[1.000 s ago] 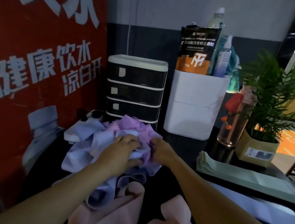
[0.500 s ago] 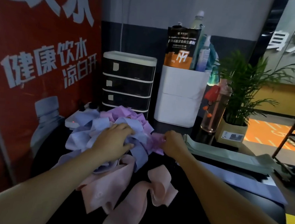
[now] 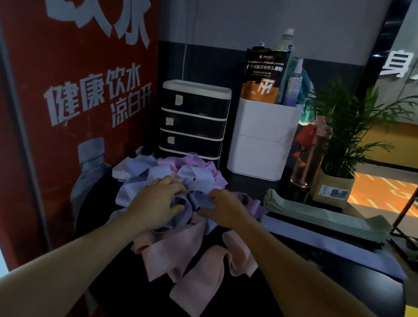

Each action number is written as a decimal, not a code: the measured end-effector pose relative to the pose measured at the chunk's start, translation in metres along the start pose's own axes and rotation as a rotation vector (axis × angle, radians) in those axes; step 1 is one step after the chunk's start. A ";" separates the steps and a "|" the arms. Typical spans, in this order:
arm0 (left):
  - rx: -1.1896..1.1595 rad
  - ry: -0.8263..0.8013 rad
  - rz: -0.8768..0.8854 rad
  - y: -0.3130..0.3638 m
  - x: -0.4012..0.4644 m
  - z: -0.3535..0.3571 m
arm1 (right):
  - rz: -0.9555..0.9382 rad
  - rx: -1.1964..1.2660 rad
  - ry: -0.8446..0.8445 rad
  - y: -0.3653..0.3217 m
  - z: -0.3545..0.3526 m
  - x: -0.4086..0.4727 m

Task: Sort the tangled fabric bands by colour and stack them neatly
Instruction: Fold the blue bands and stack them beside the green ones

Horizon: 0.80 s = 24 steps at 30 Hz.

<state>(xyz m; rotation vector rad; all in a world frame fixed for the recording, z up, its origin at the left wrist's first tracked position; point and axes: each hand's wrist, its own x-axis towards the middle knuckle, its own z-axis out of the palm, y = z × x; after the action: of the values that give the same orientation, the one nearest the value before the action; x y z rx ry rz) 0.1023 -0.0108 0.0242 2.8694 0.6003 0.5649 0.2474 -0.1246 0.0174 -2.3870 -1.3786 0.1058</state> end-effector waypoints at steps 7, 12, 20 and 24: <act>-0.146 -0.038 -0.047 -0.015 -0.003 0.000 | 0.041 -0.137 0.087 -0.010 0.004 0.005; -0.305 -0.008 -0.051 -0.014 0.013 -0.007 | 0.004 0.168 0.361 -0.020 -0.041 0.012; -0.573 0.179 0.005 0.021 0.054 -0.047 | -0.171 0.318 0.559 -0.040 -0.115 0.015; -0.601 0.095 0.080 0.041 0.070 -0.059 | -0.231 0.263 0.647 -0.044 -0.135 0.013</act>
<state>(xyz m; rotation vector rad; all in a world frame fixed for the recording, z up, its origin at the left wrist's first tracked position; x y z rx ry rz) 0.1527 -0.0151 0.1104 2.3139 0.2636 0.7461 0.2522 -0.1323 0.1593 -1.7946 -1.2106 -0.4756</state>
